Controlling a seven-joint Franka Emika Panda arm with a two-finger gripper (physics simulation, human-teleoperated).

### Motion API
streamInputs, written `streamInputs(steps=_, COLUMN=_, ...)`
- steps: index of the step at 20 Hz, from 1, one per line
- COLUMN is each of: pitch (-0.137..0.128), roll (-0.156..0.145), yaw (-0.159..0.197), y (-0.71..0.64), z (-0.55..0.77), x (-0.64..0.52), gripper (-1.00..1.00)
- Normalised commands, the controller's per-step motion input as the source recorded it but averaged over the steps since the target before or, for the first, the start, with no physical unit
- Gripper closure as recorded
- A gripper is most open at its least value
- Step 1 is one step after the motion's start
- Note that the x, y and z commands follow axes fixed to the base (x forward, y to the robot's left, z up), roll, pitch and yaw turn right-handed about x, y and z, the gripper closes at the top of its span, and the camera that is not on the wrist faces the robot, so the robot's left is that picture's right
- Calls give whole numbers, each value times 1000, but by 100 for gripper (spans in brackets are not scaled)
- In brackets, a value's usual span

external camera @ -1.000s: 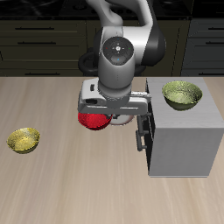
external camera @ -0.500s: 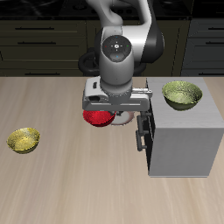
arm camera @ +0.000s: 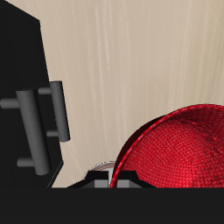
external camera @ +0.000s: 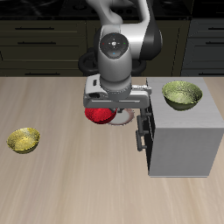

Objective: Place the red bowl on the plate

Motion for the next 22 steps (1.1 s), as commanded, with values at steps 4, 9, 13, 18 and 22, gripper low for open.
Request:
streamInputs(steps=4, pitch=-6, roll=13, yaw=-21, y=-32, z=-37, x=-187, gripper=100)
streamInputs(steps=9, pitch=19, roll=20, yaw=-37, y=24, z=-133, x=-310, gripper=100)
streamInputs(steps=13, pitch=7, roll=6, yaw=-17, y=23, z=-78, x=-211, gripper=100)
streamInputs(steps=18, pitch=8, roll=26, yaw=-13, y=77, z=-56, x=-200, gripper=100)
streamInputs(steps=22, pitch=-1, roll=30, yaw=-23, y=82, z=-30, x=-198, gripper=100)
